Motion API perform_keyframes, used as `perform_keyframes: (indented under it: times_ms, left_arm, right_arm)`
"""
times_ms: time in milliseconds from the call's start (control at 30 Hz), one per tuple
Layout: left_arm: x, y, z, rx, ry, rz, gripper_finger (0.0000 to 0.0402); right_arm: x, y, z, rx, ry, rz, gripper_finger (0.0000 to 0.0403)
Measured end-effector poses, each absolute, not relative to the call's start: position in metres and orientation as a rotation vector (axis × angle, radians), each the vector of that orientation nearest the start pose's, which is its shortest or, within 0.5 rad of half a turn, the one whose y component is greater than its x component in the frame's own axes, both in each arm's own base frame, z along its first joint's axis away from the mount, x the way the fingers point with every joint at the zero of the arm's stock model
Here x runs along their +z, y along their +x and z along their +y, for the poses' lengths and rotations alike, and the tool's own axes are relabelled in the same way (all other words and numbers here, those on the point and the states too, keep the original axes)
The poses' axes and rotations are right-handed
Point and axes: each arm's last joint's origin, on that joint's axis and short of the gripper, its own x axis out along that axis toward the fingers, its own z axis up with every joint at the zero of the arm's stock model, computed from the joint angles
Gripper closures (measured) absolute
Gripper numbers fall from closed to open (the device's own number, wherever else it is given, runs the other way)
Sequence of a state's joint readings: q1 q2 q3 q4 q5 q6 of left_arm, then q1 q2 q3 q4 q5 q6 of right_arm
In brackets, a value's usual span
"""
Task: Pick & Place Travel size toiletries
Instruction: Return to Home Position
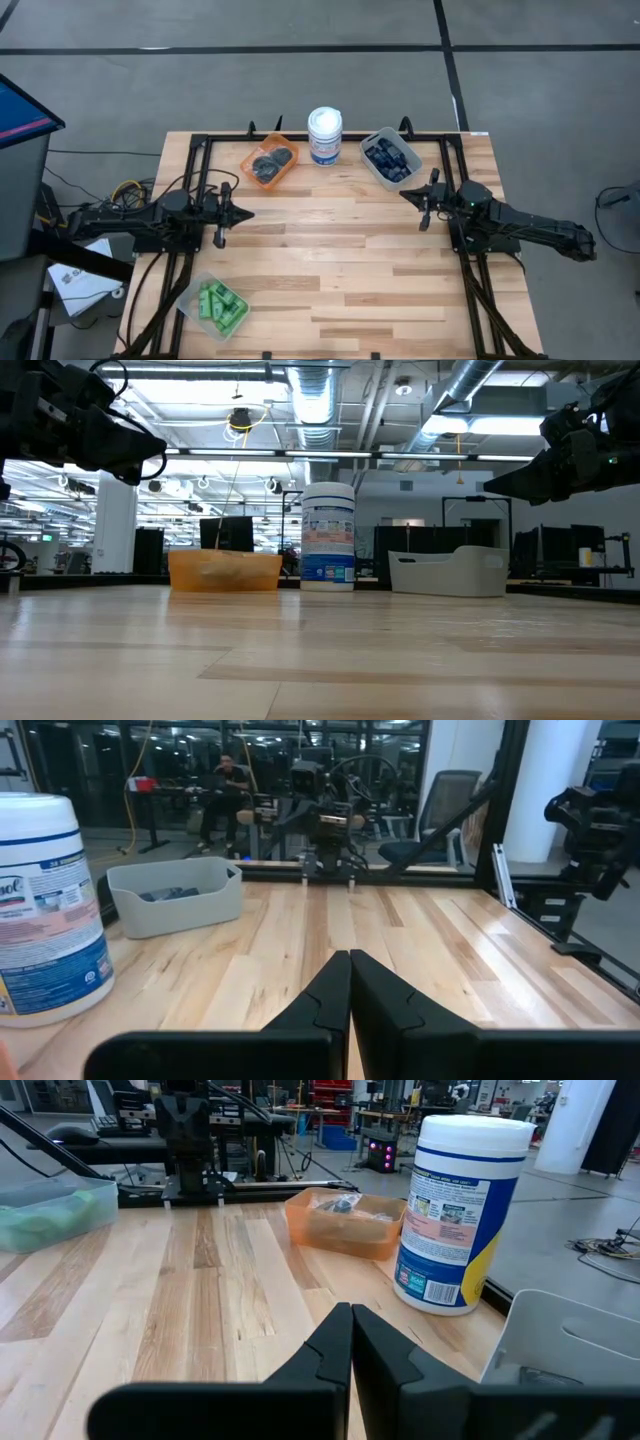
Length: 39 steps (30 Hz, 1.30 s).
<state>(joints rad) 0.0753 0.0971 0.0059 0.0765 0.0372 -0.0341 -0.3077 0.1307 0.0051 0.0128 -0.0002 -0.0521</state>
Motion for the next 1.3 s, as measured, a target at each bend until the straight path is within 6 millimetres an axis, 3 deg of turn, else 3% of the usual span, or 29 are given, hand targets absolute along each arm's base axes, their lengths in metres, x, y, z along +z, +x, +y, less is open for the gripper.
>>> perform_keyframes:
  times_ms: [1300]
  left_arm:
    - [0.1654,0.1040,0.0068,0.039,-0.035,0.012,0.0401]
  right_arm:
    - [0.1558,0.1000,-0.0318,-0.304,-0.034,0.120,0.0402]
